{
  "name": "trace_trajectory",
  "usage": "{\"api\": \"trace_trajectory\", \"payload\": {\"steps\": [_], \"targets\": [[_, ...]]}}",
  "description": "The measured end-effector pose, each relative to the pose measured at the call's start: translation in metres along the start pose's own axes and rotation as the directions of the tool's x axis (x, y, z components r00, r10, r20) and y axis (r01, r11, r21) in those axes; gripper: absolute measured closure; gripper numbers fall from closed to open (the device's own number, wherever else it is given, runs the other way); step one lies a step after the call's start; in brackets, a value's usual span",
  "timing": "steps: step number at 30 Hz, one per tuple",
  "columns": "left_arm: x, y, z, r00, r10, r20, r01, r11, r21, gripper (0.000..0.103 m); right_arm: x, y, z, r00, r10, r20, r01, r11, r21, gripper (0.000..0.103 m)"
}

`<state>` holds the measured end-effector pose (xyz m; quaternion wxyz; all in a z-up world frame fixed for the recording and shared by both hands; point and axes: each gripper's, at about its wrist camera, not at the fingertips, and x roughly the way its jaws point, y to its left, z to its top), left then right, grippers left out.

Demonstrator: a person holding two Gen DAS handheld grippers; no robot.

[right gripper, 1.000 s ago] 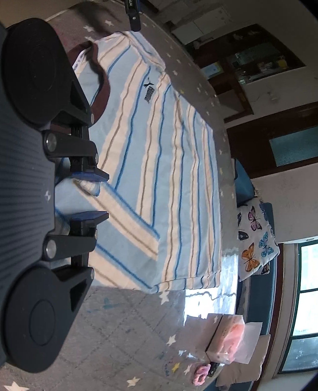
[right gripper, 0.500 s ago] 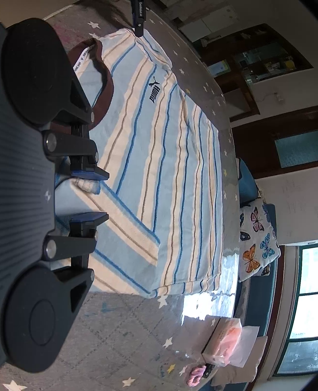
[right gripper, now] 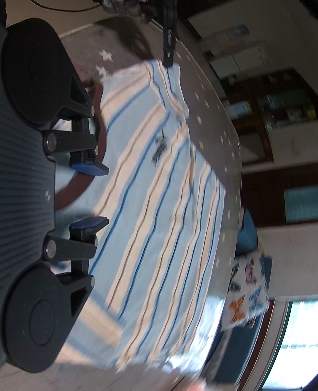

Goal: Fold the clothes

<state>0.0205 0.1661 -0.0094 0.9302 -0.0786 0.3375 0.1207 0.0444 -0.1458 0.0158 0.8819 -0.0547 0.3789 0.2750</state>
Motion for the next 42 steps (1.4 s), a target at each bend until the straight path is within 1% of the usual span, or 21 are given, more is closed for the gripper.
{"api": "trace_trajectory", "payload": {"steps": [2, 3, 5, 7, 9, 14, 17, 19, 21, 22, 24, 25, 28, 31, 35, 38, 42], "targets": [[0.0, 0.002, -0.001, 1.0, -0.006, -0.011, 0.006, 1.0, -0.006, 0.098, 0.01, 0.015, 0.006, 1.0, 0.029, -0.007, -0.03, 0.999, -0.04, 0.065], [0.0, 0.003, -0.002, 1.0, -0.007, -0.014, 0.007, 1.0, -0.008, 0.096, 0.015, 0.023, 0.009, 0.999, 0.043, -0.012, -0.044, 0.997, -0.06, 0.065], [-0.001, 0.005, -0.003, 1.0, 0.006, -0.017, -0.006, 1.0, -0.01, 0.094, 0.026, 0.037, 0.016, 0.997, 0.069, -0.023, -0.071, 0.993, -0.097, 0.065], [-0.002, 0.006, -0.003, 1.0, 0.006, -0.014, -0.006, 1.0, -0.013, 0.086, 0.037, 0.053, 0.021, 0.995, 0.094, -0.035, -0.098, 0.986, -0.132, 0.065], [-0.002, 0.006, -0.004, 1.0, 0.005, -0.016, -0.005, 1.0, -0.014, 0.064, 0.048, 0.069, 0.026, 0.992, 0.118, -0.05, -0.124, 0.978, -0.167, 0.065], [0.001, 0.003, -0.004, 1.0, 0.002, -0.017, -0.002, 1.0, 0.013, 0.063, 0.071, 0.104, 0.035, 0.984, 0.157, -0.078, -0.172, 0.955, -0.243, 0.065], [0.005, 0.005, -0.005, 1.0, -0.007, -0.029, 0.007, 1.0, 0.004, 0.065, 0.078, 0.118, 0.039, 0.983, 0.169, -0.077, -0.184, 0.945, -0.269, 0.065], [0.008, 0.008, -0.005, 0.999, -0.01, -0.04, 0.01, 1.0, -0.007, 0.069, 0.082, 0.124, 0.042, 0.981, 0.177, -0.078, -0.192, 0.942, -0.275, 0.064], [0.009, 0.009, -0.006, 0.999, -0.02, -0.046, 0.02, 1.0, -0.014, 0.079, 0.086, 0.129, 0.044, 0.98, 0.182, -0.082, -0.197, 0.941, -0.277, 0.064], [0.009, 0.009, -0.007, 0.999, -0.02, -0.044, 0.019, 1.0, -0.014, 0.081, 0.088, 0.132, 0.045, 0.979, 0.185, -0.085, -0.201, 0.94, -0.277, 0.064], [0.009, 0.009, -0.007, 0.999, -0.021, -0.042, 0.02, 1.0, -0.015, 0.091, 0.091, 0.138, 0.044, 0.977, 0.19, -0.092, -0.209, 0.936, -0.283, 0.063], [0.008, 0.01, -0.006, 0.999, -0.023, -0.04, 0.023, 1.0, -0.019, 0.092, 0.092, 0.141, 0.043, 0.978, 0.188, -0.092, -0.207, 0.934, -0.292, 0.061], [0.004, 0.009, -0.004, 0.999, -0.031, -0.024, 0.031, 0.999, -0.024, 0.096, 0.089, 0.146, 0.04, 0.98, 0.182, -0.084, -0.199, 0.929, -0.312, 0.061], [-0.005, 0.005, 0.001, 0.998, -0.061, 0.006, 0.061, 0.998, -0.021, 0.098, 0.087, 0.147, 0.039, 0.979, 0.187, -0.084, -0.204, 0.929, -0.309, 0.061], [-0.018, -0.007, 0.007, 0.993, -0.112, 0.045, 0.111, 0.994, 0.009, 0.1, 0.082, 0.143, 0.039, 0.979, 0.189, -0.074, -0.203, 0.933, -0.296, 0.061], [-0.027, -0.019, 0.01, 0.984, -0.164, 0.063, 0.162, 0.986, 0.034, 0.102, 0.073, 0.134, 0.04, 0.982, 0.178, -0.055, -0.187, 0.942, -0.28, 0.061], [-0.038, -0.042, 0.011, 0.965, -0.253, 0.07, 0.248, 0.966, 0.076, 0.102, 0.057, 0.11, 0.039, 0.99, 0.141, -0.026, -0.143, 0.958, -0.25, 0.061]]}}
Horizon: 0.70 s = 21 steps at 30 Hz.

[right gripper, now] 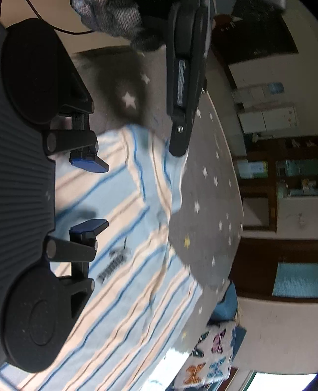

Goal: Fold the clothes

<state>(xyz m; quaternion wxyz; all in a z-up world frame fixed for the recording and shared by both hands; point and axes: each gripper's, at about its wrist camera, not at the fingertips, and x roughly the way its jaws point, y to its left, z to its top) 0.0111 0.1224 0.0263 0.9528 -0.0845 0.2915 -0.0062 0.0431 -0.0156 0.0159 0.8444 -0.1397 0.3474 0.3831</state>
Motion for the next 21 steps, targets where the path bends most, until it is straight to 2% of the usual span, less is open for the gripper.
{"api": "trace_trajectory", "payload": {"steps": [5, 8, 10, 12, 16, 17, 18, 19, 21], "targets": [[0.005, -0.035, -0.003, 0.994, -0.109, -0.023, 0.111, 0.991, 0.074, 0.102, -0.022, -0.033, -0.012, 0.997, -0.08, 0.01, 0.079, 0.995, 0.068, 0.061], [0.011, -0.045, -0.011, 0.994, -0.099, -0.055, 0.104, 0.989, 0.103, 0.101, -0.034, -0.054, -0.02, 0.993, -0.122, 0.006, 0.12, 0.984, 0.131, 0.061], [0.014, -0.04, -0.016, 0.997, -0.045, -0.062, 0.05, 0.994, 0.097, 0.098, -0.04, -0.063, -0.024, 0.991, -0.136, 0.006, 0.133, 0.979, 0.153, 0.061], [0.016, -0.026, -0.019, 0.997, 0.037, -0.061, -0.033, 0.997, 0.073, 0.098, -0.042, -0.066, -0.026, 0.99, -0.138, 0.004, 0.136, 0.978, 0.157, 0.06], [0.013, 0.009, -0.02, 0.982, 0.171, -0.074, -0.172, 0.985, -0.007, 0.094, -0.034, -0.064, -0.029, 0.993, -0.12, -0.007, 0.12, 0.982, 0.147, 0.06], [0.013, 0.016, -0.019, 0.973, 0.219, -0.07, -0.22, 0.975, -0.019, 0.083, -0.031, -0.063, -0.028, 0.994, -0.112, -0.008, 0.112, 0.983, 0.145, 0.06], [0.012, 0.023, -0.02, 0.964, 0.256, -0.068, -0.259, 0.965, -0.03, 0.066, -0.029, -0.06, -0.028, 0.995, -0.102, -0.009, 0.102, 0.985, 0.142, 0.06], [0.012, 0.029, -0.02, 0.957, 0.283, -0.069, -0.287, 0.957, -0.041, 0.06, -0.026, -0.056, -0.027, 0.996, -0.09, -0.011, 0.091, 0.986, 0.139, 0.06], [0.014, 0.04, -0.022, 0.947, 0.311, -0.085, -0.317, 0.946, -0.067, 0.057, -0.018, -0.048, -0.023, 0.998, -0.067, -0.013, 0.068, 0.99, 0.124, 0.06]]}}
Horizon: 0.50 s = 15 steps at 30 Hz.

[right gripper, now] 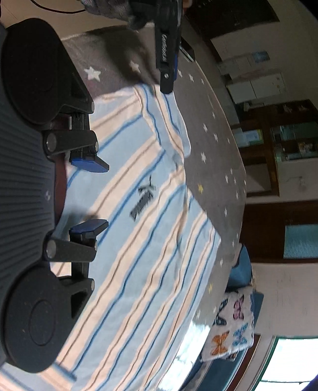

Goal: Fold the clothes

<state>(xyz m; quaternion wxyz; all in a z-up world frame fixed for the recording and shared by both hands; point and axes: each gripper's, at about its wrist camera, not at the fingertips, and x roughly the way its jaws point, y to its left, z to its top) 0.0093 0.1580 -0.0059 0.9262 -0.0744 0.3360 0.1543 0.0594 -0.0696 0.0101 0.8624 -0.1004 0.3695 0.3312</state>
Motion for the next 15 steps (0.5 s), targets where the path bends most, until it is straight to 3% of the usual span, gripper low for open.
{"api": "trace_trajectory", "payload": {"steps": [7, 10, 12, 15], "targets": [[0.015, 0.01, -0.003, 0.999, -0.019, -0.043, 0.017, 0.999, -0.043, 0.06, 0.028, 0.042, 0.015, 0.997, 0.075, -0.01, -0.076, 0.993, -0.087, 0.06], [0.019, 0.011, -0.005, 0.998, -0.038, -0.052, 0.035, 0.998, -0.052, 0.071, 0.039, 0.059, 0.02, 0.995, 0.094, -0.019, -0.096, 0.987, -0.127, 0.06], [0.019, 0.011, -0.005, 0.998, -0.041, -0.047, 0.039, 0.998, -0.041, 0.088, 0.044, 0.068, 0.021, 0.995, 0.101, -0.023, -0.104, 0.984, -0.148, 0.06], [0.02, 0.015, -0.004, 0.997, -0.057, -0.046, 0.055, 0.997, -0.05, 0.099, 0.05, 0.079, 0.023, 0.993, 0.111, -0.033, -0.115, 0.979, -0.166, 0.059]]}}
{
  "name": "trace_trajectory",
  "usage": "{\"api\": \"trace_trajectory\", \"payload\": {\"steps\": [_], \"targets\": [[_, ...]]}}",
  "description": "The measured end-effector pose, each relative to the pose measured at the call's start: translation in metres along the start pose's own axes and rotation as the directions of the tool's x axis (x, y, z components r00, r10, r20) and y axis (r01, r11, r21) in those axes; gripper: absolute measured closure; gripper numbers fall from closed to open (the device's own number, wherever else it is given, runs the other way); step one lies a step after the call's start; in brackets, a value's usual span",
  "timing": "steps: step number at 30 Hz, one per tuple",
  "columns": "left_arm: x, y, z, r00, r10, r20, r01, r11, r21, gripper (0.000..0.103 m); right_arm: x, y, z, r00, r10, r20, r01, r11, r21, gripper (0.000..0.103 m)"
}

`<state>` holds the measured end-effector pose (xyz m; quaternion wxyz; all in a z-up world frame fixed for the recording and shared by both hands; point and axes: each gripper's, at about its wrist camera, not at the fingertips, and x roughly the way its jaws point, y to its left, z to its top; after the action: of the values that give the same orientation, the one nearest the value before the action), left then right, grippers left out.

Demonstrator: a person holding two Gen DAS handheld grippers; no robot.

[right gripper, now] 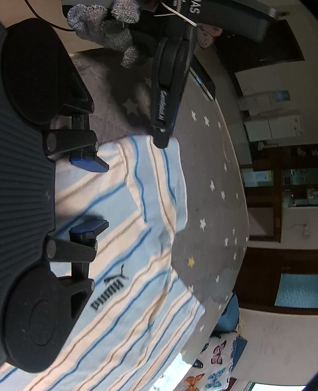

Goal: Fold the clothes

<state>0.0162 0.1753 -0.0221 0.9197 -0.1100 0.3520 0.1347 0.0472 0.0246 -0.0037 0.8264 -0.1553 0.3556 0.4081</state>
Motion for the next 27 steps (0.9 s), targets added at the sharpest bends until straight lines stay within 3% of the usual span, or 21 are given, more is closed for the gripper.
{"api": "trace_trajectory", "payload": {"steps": [8, 18, 22, 27], "targets": [[-0.023, -0.013, 0.012, 0.992, -0.102, 0.074, 0.102, 0.995, 0.0, 0.102, -0.011, 0.001, -0.003, 1.0, -0.008, 0.018, 0.009, 1.0, -0.011, 0.059], [-0.044, -0.056, 0.016, 0.953, -0.292, 0.087, 0.285, 0.955, 0.08, 0.102, -0.051, -0.043, -0.02, 0.992, -0.113, 0.049, 0.107, 0.989, 0.101, 0.059], [-0.051, -0.075, 0.009, 0.924, -0.378, 0.065, 0.366, 0.919, 0.146, 0.102, -0.062, -0.059, -0.027, 0.986, -0.157, 0.055, 0.148, 0.979, 0.137, 0.059], [-0.056, -0.095, -0.006, 0.861, -0.509, -0.005, 0.497, 0.838, 0.225, 0.101, -0.074, -0.08, -0.031, 0.978, -0.201, 0.063, 0.185, 0.962, 0.2, 0.059]]}}
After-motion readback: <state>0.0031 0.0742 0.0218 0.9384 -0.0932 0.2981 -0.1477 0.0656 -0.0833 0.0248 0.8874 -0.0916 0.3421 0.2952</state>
